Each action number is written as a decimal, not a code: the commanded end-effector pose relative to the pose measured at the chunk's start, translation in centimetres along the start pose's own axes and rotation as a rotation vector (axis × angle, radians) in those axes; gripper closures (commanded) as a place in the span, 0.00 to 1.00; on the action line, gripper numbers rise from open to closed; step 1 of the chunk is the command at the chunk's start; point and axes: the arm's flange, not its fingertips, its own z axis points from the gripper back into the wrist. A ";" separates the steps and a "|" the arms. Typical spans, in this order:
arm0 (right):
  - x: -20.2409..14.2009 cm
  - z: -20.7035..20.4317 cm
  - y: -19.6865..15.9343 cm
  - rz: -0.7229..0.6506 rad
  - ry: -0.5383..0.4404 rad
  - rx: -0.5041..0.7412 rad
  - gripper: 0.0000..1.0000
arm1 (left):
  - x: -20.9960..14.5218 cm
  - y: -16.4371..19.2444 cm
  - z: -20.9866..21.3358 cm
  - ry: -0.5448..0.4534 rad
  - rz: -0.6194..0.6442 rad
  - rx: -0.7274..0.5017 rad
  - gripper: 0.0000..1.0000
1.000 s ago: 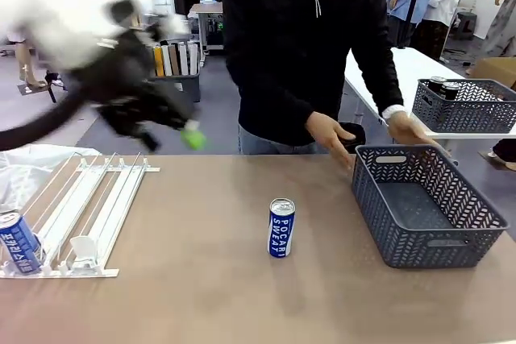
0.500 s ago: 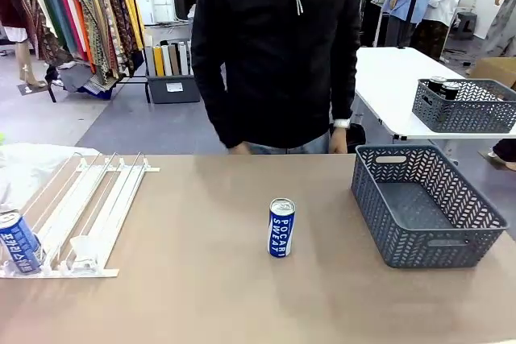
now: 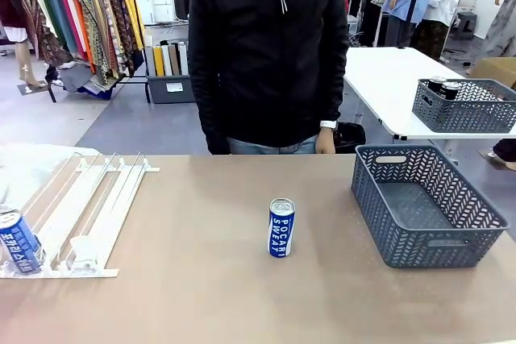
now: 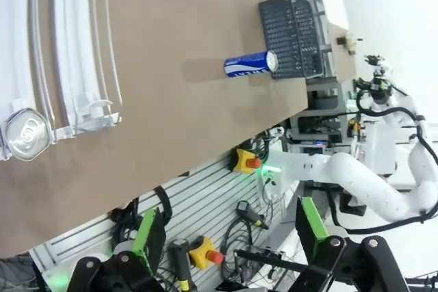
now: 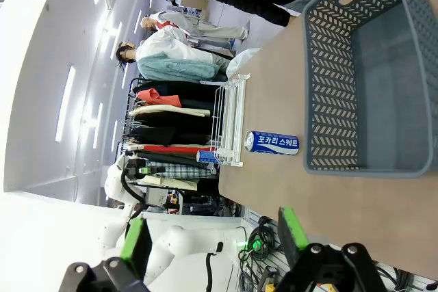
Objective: Retrieve and store the cans from the dispenser.
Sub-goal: Pick up one can from the Automatic Can Dispenser and place it in the middle of the table.
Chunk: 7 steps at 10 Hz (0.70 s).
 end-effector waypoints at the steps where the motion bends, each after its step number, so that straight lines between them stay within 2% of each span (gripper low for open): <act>1: 0.1 0.1 0.2 0.012 -0.007 0.014 0.00 | -0.4 -0.4 0.3 0.001 -0.007 0.023 0.00; 7: 0.1 0.1 0.2 0.012 -0.007 0.014 0.00 | -0.4 -0.4 0.3 0.001 -0.007 0.023 0.00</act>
